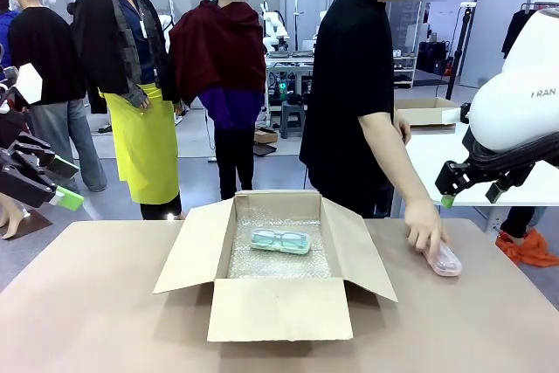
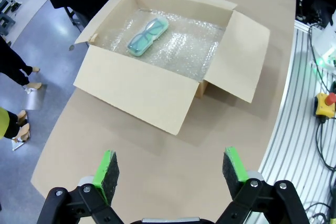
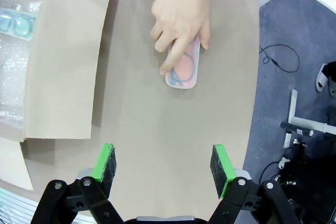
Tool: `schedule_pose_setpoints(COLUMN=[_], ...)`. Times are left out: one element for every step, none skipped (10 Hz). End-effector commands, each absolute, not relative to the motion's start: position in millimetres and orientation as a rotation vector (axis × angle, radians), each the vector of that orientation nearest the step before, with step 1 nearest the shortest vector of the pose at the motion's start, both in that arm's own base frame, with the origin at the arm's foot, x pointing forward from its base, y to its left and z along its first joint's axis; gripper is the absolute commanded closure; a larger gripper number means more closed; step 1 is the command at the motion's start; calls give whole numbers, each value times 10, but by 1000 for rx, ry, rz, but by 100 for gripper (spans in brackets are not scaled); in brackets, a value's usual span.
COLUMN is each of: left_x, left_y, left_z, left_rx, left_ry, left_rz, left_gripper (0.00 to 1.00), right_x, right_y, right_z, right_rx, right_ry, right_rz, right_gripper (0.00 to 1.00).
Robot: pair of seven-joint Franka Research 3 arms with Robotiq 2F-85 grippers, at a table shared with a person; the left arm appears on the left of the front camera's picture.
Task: Pack the glasses set securely to prepare it for shipping.
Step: Put the Glasses case from the right side of the table into the Package Box.
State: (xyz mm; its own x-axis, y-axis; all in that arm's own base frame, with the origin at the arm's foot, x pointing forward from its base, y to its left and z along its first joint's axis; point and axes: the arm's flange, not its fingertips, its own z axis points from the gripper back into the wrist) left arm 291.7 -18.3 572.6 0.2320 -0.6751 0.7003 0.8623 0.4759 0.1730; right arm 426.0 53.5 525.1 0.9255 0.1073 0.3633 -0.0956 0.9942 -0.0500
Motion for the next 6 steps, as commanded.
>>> schedule_pose_setpoints(left_x=[2908,2908,2908,2908,2908,2908], left_y=[-174,-174,-174,-174,-174,-174], left_z=[5738,5738,5738,5738,5738,5738], left_rx=[-290,-290,-290,-290,-290,-290], left_ry=[-811,-811,-811,-811,-811,-811], left_rz=[-1084,-1084,-1084,-1084,-1084,-1084], left_gripper=[0,0,0,0,0,0], right_x=[4278,4278,4278,4278,4278,4278], right_y=[538,538,538,538,538,538], right_z=[5290,5290,5290,5290,5290,5290], right_rx=[-34,-34,-34,-34,-34,-34], right_ry=[-372,-372,-372,-372,-372,-372], right_rz=[110,110,110,110,110,110], right_gripper=[10,10,10,10,10,10])
